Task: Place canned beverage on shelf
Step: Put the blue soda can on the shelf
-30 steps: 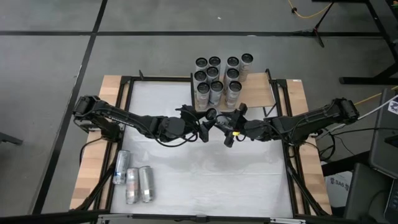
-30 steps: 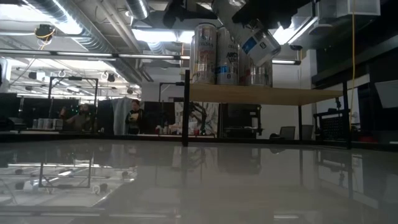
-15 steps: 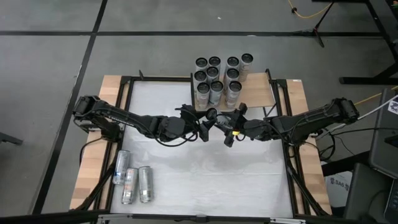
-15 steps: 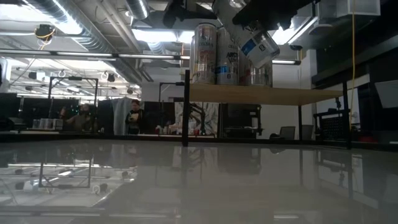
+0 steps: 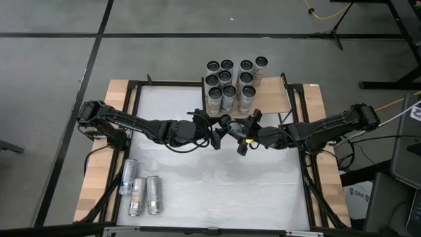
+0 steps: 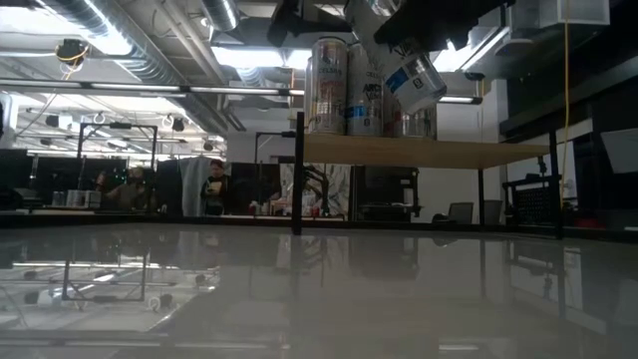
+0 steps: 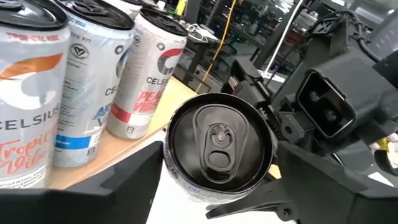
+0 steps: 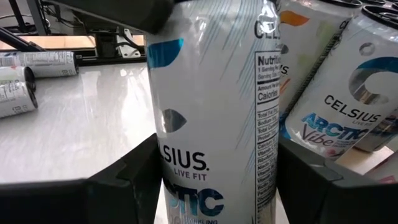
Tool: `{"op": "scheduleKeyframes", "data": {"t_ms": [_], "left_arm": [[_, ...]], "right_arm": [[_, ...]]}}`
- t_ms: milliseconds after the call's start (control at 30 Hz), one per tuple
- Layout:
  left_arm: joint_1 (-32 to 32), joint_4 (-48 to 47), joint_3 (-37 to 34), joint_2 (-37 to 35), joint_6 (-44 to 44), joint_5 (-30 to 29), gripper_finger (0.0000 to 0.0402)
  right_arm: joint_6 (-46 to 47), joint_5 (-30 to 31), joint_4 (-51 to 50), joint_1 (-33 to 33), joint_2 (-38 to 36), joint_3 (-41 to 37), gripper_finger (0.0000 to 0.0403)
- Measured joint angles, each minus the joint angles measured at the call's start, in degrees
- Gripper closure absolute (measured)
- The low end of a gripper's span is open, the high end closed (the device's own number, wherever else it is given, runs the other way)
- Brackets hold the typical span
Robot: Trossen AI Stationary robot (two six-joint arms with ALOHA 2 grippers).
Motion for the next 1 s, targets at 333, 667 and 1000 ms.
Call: {"op": "scheduleKeyframes", "data": {"t_ms": [333, 667, 1000], "left_arm": [[-0.1, 0.6, 0.1, 0.0, 0.0, 0.9, 0.0041], [-0.5, 0.5, 0.1, 0.0, 0.0, 0.6, 0.0042], [-0.7, 0.2, 0.1, 0.0, 0.0, 0.7, 0.0046]], "right_arm": [[-0.1, 0.3, -0.6, 0.0, -1.8, 0.0, 0.0165], [1.8, 1.6, -8.7, 0.0, -10.2, 0.0, 0.0165], [1.1, 4.2, -9.6, 0.0, -22.3, 0.0, 0.0165]]}}
